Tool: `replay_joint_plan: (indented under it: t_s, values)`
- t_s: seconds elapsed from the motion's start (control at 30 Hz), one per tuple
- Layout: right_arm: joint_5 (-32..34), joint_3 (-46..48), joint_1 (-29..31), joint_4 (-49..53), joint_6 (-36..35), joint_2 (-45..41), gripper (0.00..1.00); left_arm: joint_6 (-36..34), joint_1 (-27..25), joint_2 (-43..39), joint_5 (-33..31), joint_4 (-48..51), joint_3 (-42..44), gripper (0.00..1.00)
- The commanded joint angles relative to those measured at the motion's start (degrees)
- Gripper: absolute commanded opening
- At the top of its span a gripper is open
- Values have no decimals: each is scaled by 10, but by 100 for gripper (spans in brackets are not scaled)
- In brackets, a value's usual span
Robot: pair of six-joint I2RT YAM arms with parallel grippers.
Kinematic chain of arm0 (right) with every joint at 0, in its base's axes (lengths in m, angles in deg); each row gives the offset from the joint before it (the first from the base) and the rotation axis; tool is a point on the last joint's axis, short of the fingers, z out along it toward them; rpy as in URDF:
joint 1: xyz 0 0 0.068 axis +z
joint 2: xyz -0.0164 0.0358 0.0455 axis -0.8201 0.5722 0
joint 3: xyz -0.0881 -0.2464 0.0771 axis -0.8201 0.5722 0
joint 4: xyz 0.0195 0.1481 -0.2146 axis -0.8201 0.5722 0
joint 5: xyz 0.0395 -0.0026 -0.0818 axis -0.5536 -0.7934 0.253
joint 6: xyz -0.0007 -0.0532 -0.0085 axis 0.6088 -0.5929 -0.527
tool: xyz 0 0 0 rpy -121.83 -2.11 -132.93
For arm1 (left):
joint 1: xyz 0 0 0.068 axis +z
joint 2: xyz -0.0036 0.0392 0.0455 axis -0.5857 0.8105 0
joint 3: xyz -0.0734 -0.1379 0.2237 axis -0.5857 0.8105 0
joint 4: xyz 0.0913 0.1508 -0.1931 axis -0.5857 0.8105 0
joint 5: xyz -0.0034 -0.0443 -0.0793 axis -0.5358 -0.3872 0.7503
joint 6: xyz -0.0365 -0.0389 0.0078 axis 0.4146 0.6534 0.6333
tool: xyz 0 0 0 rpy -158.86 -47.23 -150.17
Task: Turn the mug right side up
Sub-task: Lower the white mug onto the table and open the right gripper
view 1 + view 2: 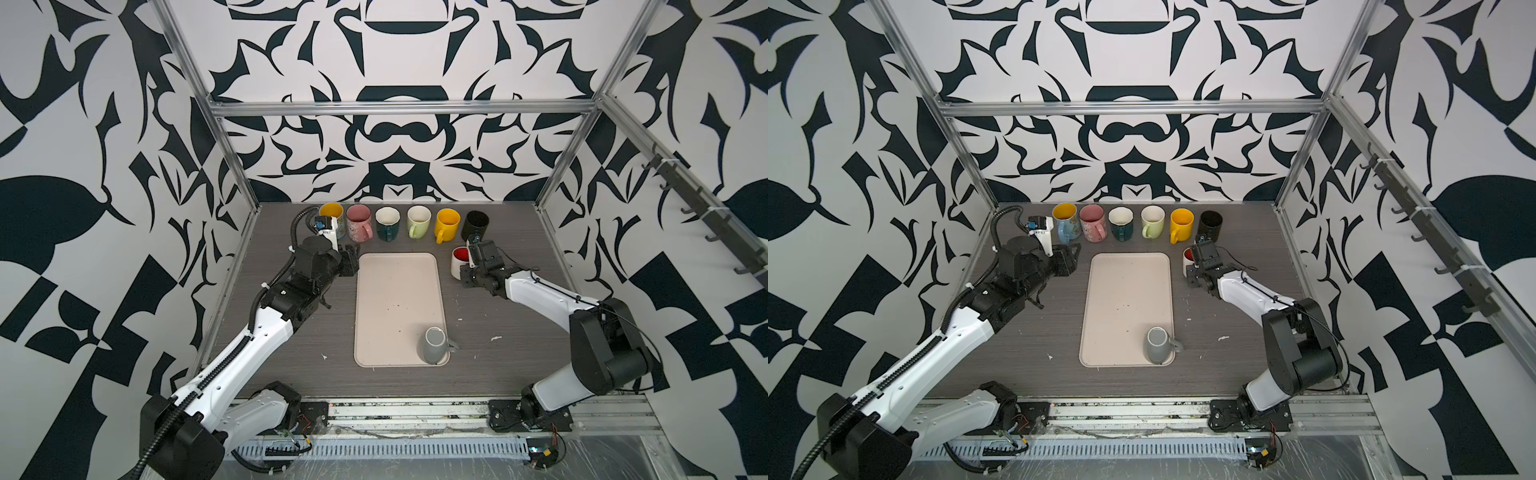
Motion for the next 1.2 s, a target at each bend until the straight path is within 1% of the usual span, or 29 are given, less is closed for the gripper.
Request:
replay_joint_plan:
  t_s: [0.0, 0.27, 0.43, 0.53, 0.57, 0.7, 0.87, 0.97, 1.1, 1.17]
  values:
    - [15, -11, 1, 9, 15, -4, 18, 8, 3, -7, -8, -6, 2, 57]
    - [17, -9, 1, 18, 30, -1, 24, 9, 3, -9, -10, -6, 3, 57]
    - [11, -11, 0, 28, 36, -8, 31, 9, 3, -8, -11, -6, 3, 57]
    - [11, -13, 1, 42, 46, -23, 35, 9, 4, -9, -11, -6, 4, 57]
    - [-9, -13, 0, 48, 52, -31, 36, 9, 4, -10, -11, -6, 4, 57]
    - [-19, -15, 1, 81, 78, -76, 40, 5, 3, -16, -12, -4, 8, 57]
    - [-38, -43, 1, 164, 114, -132, 43, -3, 3, -25, -14, 2, 19, 59]
    - [-67, -71, 3, 224, 142, -149, 43, -3, 4, -29, -16, 10, 23, 59]
    - [-106, -117, 7, 318, 181, -143, 42, -2, 4, -42, -17, 21, 29, 61]
    - [-125, -145, 15, 371, 189, -130, 41, -2, 4, -49, -21, 28, 31, 62]
